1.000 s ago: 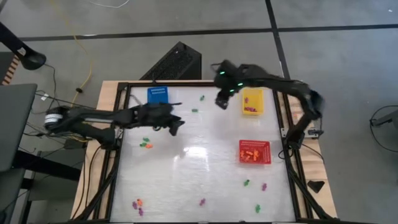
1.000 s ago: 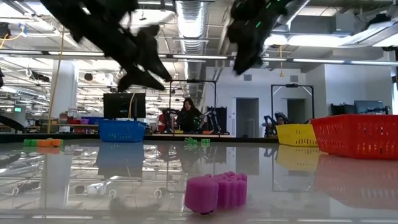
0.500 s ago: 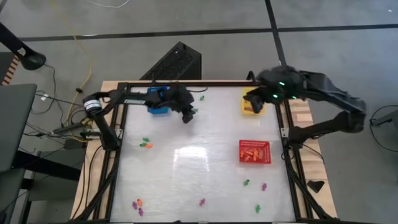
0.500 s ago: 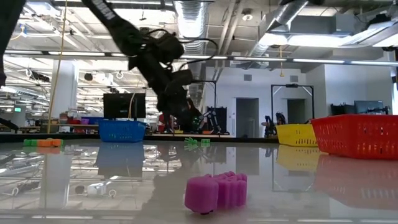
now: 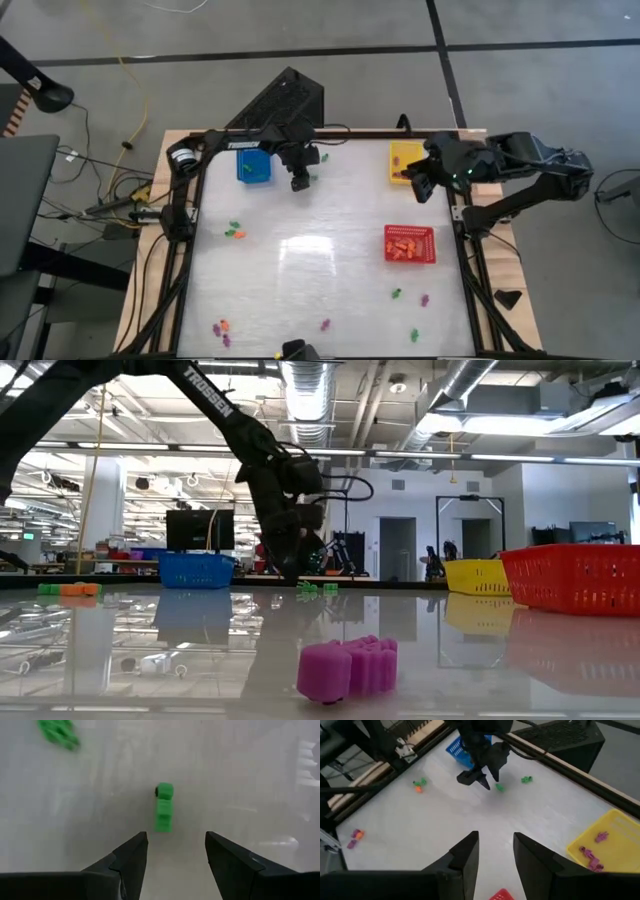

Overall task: Sort Halloween decoration
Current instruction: Put the green skeleton toy into the blue bin

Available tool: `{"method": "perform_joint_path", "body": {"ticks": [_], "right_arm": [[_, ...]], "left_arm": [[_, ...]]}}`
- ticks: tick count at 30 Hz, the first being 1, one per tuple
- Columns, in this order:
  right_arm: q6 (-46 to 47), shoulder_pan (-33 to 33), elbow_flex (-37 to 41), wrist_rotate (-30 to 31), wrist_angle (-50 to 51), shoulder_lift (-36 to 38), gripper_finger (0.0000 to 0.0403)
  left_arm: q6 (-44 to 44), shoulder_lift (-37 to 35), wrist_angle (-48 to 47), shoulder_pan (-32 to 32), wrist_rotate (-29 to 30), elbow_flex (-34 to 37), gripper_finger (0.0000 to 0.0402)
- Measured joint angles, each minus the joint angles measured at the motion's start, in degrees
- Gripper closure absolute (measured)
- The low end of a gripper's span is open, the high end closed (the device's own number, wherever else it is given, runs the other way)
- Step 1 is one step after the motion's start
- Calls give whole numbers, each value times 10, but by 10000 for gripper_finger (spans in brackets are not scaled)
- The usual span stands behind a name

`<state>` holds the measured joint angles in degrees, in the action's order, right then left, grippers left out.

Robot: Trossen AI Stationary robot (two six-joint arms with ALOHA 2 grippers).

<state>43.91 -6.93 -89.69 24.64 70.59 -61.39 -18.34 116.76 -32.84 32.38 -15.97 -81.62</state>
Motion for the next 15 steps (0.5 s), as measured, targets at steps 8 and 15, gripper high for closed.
{"method": "perform_joint_path", "body": {"ticks": [8, 15], "right_arm": [[13, -28, 0, 10, 15, -22, 251], [26, -37, 0, 10, 15, -26, 251]], "left_arm": [[11, 14, 22, -24, 23, 3, 212], [78, 15, 85, -39, 117, 3, 212]]}}
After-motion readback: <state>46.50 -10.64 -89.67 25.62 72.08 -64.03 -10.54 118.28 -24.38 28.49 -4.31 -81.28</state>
